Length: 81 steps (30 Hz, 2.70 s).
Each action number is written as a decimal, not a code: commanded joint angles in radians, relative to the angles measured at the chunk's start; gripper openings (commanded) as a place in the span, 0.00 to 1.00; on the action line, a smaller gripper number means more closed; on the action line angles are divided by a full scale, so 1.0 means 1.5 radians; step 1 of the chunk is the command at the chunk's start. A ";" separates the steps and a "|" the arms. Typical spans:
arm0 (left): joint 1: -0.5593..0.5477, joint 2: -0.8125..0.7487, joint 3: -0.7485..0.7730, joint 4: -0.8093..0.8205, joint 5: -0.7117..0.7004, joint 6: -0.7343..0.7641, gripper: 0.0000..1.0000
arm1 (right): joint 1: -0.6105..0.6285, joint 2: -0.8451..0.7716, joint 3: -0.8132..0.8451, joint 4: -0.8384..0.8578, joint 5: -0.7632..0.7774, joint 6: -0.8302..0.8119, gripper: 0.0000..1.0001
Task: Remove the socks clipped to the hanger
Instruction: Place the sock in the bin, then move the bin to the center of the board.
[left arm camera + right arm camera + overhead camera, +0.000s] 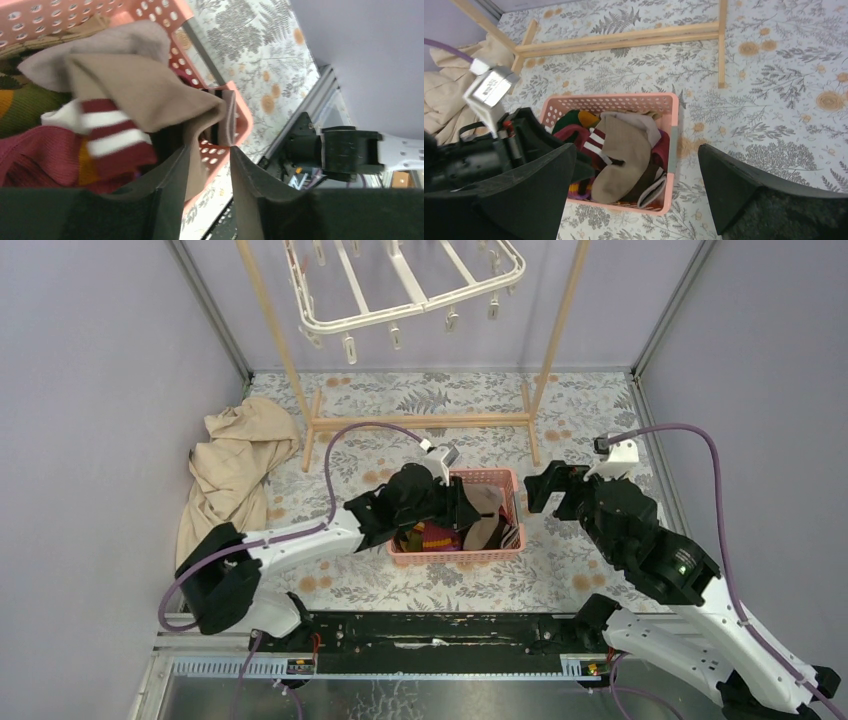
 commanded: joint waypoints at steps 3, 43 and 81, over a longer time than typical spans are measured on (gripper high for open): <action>-0.003 0.070 0.005 0.088 -0.039 0.019 0.56 | -0.003 -0.032 -0.017 -0.033 -0.036 0.032 1.00; 0.138 -0.154 -0.122 -0.164 -0.371 -0.069 0.93 | -0.001 0.417 -0.101 0.212 -0.151 0.080 0.87; 0.268 -0.122 0.044 -0.216 -0.251 0.019 0.99 | -0.107 0.431 -0.014 0.252 -0.259 -0.023 1.00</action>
